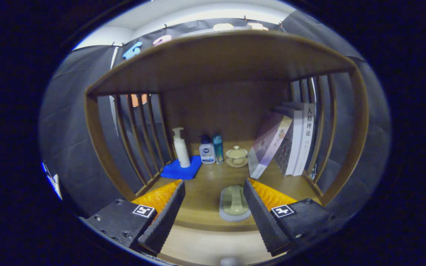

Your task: Pull open the drawer, take out the items inside it, and place them on the countertop above the cabinet.

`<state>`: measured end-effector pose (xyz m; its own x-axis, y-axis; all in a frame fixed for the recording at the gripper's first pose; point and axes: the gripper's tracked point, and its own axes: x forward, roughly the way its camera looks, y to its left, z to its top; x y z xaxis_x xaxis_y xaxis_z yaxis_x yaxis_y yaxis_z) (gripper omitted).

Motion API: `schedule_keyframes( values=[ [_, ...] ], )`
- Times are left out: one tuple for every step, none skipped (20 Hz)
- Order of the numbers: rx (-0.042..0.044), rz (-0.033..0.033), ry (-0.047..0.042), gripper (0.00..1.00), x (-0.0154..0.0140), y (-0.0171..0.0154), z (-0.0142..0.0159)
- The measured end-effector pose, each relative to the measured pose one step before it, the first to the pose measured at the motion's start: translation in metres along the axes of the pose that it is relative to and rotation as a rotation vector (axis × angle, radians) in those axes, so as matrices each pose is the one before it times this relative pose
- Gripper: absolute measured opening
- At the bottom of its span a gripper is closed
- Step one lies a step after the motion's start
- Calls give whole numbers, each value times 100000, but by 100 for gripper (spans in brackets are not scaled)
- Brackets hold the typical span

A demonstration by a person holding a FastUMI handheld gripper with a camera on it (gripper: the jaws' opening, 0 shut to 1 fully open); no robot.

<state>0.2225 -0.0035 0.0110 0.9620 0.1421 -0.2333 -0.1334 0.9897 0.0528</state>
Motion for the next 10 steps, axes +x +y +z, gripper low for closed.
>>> schedule_keyframes(
  values=[
    [-834,67,-2704,100,-1302,143,335],
    [-643,-20,-2330,100,-1207,231,38],
    [-766,461,-2021,100,-1274,156,52],
    [-473,-72,-2052,100,-1275,115,7],
    [-547,138,-1828,100,-1139,154,-10],
    [-528,-511,-1554,100,-1135,66,-307],
    [-30,-588,-1257,100,-1173,-134,-394],
    [663,17,-1527,99,-1048,214,-388],
    [688,53,-1647,99,-1033,136,-544],
    [197,-98,-863,99,-927,25,-686]
  ],
)
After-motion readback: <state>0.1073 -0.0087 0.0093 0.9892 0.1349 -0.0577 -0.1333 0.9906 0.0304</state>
